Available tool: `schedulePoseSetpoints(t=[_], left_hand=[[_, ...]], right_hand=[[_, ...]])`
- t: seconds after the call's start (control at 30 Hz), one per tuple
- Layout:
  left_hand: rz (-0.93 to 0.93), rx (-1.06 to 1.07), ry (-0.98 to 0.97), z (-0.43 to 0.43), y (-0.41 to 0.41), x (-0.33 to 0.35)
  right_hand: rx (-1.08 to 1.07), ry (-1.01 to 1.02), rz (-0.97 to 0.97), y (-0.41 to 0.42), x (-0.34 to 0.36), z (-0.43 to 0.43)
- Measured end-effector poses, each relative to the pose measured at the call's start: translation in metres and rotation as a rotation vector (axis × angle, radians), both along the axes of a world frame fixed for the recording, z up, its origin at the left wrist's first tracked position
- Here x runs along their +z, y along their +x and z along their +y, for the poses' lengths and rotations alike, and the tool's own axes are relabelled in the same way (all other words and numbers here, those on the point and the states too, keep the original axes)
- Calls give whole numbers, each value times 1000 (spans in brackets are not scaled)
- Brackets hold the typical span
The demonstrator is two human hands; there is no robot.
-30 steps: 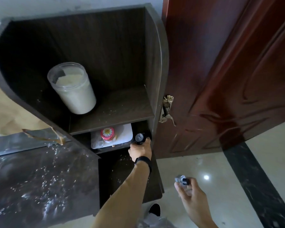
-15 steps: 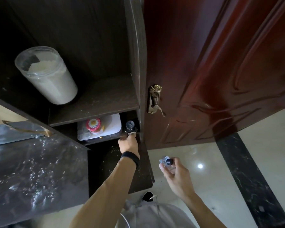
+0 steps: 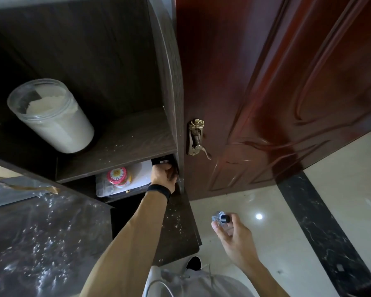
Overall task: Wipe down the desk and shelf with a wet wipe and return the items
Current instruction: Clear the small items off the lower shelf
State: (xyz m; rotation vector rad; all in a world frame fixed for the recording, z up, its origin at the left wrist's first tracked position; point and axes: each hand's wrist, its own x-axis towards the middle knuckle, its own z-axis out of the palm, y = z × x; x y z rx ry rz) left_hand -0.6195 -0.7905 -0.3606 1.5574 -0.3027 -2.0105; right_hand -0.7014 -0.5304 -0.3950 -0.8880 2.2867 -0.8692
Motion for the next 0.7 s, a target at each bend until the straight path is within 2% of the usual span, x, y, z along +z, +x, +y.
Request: schedulePoseSetpoints(t=[0.17,0.3,0.4,0.47,0.57,0.63,0.7], left_hand=[[33,-81,-43,0,5,12],[-187,-319,-228,34,38,19],[-446,-547,-517,57,77,16],[-683,-595,-703,66,104,24],[-1013,-529,-1125,70,136,49],[-1165,-422,-1412,66,153,65],[-1298,-371,-1554,58,168,83]], right_hand=[[17,27,44,4,0,-10],[133,98,116,22,5,-55],[217,100,180,41,8,-104],[258,101,213,52,10,-136],[253,147,291,63,14,-177],[231,181,341,67,17,-197],[226,239,355,68,18,-209]])
